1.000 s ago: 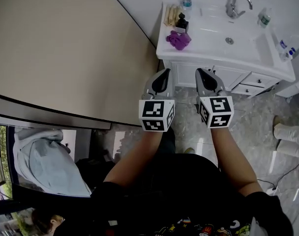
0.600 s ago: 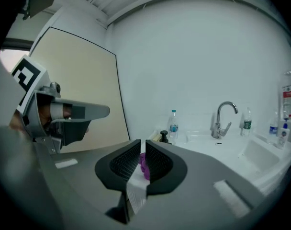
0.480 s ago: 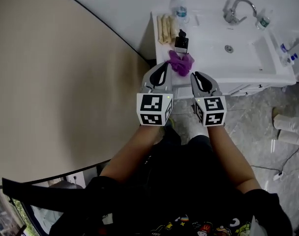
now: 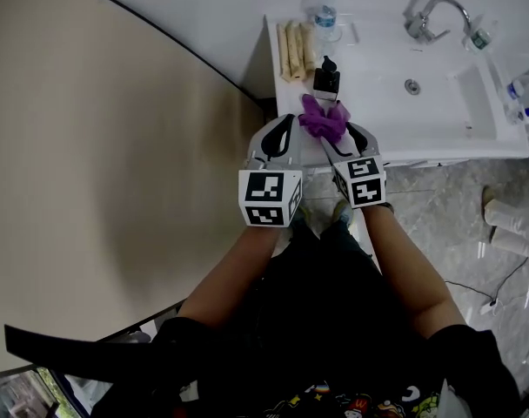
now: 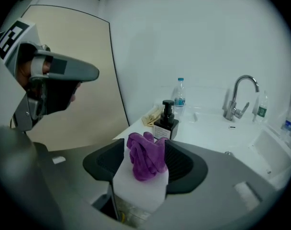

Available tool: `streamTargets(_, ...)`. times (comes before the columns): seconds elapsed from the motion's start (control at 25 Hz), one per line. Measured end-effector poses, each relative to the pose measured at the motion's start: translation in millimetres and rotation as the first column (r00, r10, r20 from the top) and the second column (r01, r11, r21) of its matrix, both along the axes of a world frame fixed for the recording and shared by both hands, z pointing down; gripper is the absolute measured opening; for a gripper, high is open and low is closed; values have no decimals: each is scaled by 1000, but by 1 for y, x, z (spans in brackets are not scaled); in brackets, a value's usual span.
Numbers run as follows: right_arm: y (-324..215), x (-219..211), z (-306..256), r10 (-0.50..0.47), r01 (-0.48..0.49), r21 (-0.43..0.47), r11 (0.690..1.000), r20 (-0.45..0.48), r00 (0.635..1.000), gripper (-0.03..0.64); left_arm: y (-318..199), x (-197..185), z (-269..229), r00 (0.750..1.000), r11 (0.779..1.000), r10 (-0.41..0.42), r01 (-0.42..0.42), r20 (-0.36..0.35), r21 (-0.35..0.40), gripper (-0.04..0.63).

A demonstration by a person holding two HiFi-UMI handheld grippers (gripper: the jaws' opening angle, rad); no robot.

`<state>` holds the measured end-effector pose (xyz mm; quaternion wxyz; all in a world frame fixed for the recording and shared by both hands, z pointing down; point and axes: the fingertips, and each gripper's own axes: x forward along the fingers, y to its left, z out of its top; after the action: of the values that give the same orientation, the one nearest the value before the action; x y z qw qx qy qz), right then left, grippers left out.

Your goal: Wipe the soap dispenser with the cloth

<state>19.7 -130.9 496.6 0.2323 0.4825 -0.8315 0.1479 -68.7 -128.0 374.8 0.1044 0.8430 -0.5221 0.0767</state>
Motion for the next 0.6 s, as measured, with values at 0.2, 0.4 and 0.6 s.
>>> streamTargets(0.2, -24, -3, 39, -14, 2, -135, 991, -87, 996, 296, -15, -7, 5, 999, 999, -37, 38, 9, -23, 1)
streamTargets(0.4, -41, -5, 61, -37, -2, -234, 972, -163, 986, 221, -24, -12, 15, 998, 996, -67, 67, -2, -51, 1)
streamTargets(0.6, -53, -10, 62, -44, -2, -251, 968, -178, 983, 125, -32, -20, 24, 996, 992, -94, 94, -5, -80, 0)
